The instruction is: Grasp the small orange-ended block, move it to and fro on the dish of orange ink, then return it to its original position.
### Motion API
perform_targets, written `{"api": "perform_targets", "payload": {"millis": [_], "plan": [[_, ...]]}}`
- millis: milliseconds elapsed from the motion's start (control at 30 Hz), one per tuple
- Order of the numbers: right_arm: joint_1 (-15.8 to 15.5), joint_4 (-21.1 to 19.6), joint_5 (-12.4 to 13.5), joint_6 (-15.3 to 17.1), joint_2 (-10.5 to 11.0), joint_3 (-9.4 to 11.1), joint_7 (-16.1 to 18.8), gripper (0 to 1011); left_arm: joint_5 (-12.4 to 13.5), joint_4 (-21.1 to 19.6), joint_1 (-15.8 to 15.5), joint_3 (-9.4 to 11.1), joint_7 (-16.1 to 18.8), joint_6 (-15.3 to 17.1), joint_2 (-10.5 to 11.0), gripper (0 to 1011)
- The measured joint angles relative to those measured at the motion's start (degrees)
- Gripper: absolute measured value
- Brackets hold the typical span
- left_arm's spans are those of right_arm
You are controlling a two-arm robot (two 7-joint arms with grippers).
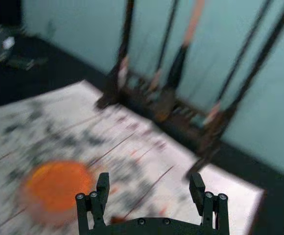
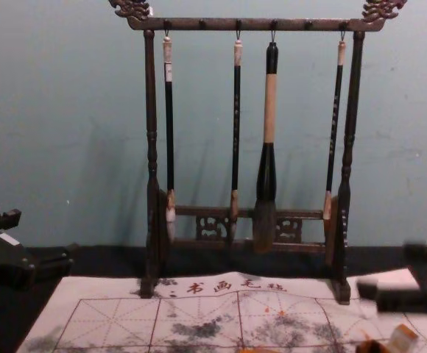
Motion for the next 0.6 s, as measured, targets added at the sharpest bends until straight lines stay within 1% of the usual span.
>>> {"api": "perform_targets", "payload": {"millis": [67,100,167,200,267,300,400,433,533,600], "plan": [[-0.54,-0.46,-1.32,-1.86,-0.68,0.90,-2.28,1002,0.00,0.00,0.00,0.00,0.00,0.00,0.00,1001],[-1.00,-0.90,-3.42,-3.73,-1.16,1.62,-4.99,1002,0.00,0.00,0.00,0.00,0.00,0.00,0.00,1001],[-1.33,-1.24,-6.22,-5.49,-1.38,1.99,-7.63,1002,0.00,0.00,0.00,0.00,0.00,0.00,0.00,1001],[-1.59,-1.43,-9.26,-6.97,-1.42,2.19,-10.25,1002,0.00,0.00,0.00,0.00,0.00,0.00,0.00,1001],[-1.83,-1.48,-11.55,-7.84,-1.44,2.42,-12.15,1002,0.00,0.00,0.00,0.00,0.00,0.00,0.00,1002],[-2.07,-1.41,-13.76,-8.27,-1.48,2.61,-13.97,1002,0.00,0.00,0.00,0.00,0.00,0.00,0.00,1001],[-2.43,-0.77,-17.09,-8.22,-1.68,2.64,-16.53,1002,0.00,0.00,0.00,0.00,0.00,0.00,0.00,1001],[-2.62,-0.17,-18.59,-7.88,-1.92,2.58,-17.67,1002,0.00,0.00,0.00,0.00,0.00,0.00,0.00,1001],[-2.96,1.50,-20.57,-6.52,-2.80,2.33,-19.06,1002,0.00,0.00,0.00,0.00,0.00,0.00,0.00,1001],[-3.15,2.80,-21.48,-5.79,-3.51,2.02,-19.32,1002,0.00,0.00,0.00,0.00,0.00,0.00,0.00,1001]]}}
